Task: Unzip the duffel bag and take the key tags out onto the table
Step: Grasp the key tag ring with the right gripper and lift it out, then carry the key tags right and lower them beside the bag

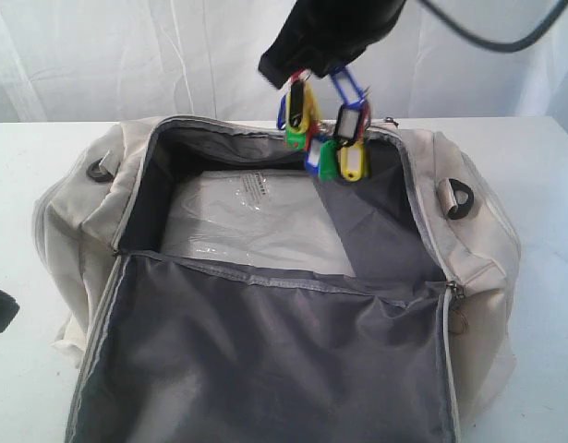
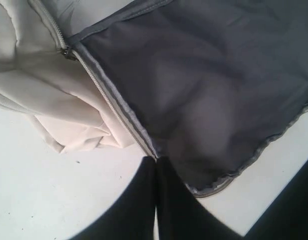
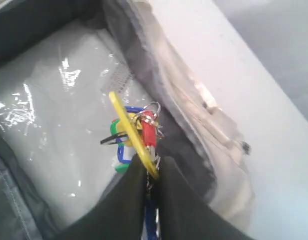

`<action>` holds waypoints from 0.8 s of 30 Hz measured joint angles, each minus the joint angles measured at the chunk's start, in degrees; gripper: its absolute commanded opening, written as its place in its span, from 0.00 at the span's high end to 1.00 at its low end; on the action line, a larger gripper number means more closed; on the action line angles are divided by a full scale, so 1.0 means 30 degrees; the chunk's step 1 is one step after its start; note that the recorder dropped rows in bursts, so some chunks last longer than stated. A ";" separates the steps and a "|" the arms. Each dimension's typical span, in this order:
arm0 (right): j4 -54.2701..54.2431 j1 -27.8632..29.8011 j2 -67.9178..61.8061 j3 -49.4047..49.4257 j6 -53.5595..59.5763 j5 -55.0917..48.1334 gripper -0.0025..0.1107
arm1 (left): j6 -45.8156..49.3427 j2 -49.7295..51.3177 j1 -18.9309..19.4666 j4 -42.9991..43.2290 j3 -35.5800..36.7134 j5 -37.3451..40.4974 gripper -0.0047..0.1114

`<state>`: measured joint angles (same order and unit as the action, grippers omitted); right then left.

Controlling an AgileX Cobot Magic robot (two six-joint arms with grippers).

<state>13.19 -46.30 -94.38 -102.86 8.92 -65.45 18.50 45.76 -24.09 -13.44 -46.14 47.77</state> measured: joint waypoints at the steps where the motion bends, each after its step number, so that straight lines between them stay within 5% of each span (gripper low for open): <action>1: 0.0517 0.0000 0.0544 0.0000 -0.0308 -0.0375 0.98 | 0.0000 0.0000 0.0000 0.0000 0.0000 0.0000 0.96; 11: 0.3793 0.0720 0.5134 0.1150 -0.3398 -0.1514 0.98 | 0.0000 0.0000 0.0000 0.0000 0.0000 0.0000 0.96; 24: 0.4330 0.4607 0.8646 1.0154 -0.5004 -0.1585 0.98 | 0.0000 0.0000 0.0000 0.0000 0.0000 0.0000 0.96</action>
<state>26.18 -32.48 -68.44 -72.40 -6.09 -70.20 18.50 45.76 -24.09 -13.44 -46.14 47.77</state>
